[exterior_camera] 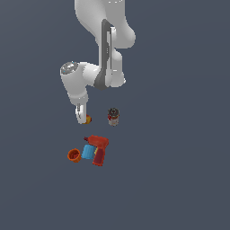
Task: Pick up a designated object from a clutter of objects.
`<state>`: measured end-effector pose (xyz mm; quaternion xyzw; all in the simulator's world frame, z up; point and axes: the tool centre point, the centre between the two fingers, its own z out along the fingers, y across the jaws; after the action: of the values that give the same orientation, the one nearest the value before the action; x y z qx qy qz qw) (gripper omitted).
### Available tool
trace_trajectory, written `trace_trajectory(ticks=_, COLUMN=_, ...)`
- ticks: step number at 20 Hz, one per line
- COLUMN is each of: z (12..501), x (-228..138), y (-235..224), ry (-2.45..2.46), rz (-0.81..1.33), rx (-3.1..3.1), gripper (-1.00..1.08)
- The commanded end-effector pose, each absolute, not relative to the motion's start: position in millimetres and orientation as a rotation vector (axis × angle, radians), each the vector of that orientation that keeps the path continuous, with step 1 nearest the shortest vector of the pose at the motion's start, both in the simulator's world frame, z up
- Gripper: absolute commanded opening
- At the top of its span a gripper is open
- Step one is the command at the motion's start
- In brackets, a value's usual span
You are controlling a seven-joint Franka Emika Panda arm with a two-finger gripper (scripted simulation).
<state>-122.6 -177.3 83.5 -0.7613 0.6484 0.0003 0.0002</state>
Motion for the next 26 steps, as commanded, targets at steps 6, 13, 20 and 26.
trace_trajectory(ticks=6, z=64, x=-124, y=-178, ry=2.041, rz=0.001, rx=-2.389, gripper=1.0)
trace_trajectory(ticks=13, z=38, x=-124, y=-178, ry=2.045, rz=0.001, rx=-2.385, gripper=1.0)
trace_trajectory(ticks=20, z=34, x=-124, y=-178, ry=2.045, rz=0.001, rx=-2.385, gripper=-1.0)
trace_trajectory(ticks=26, z=34, x=-124, y=-178, ry=2.045, rz=0.001, rx=-2.385, gripper=-1.0)
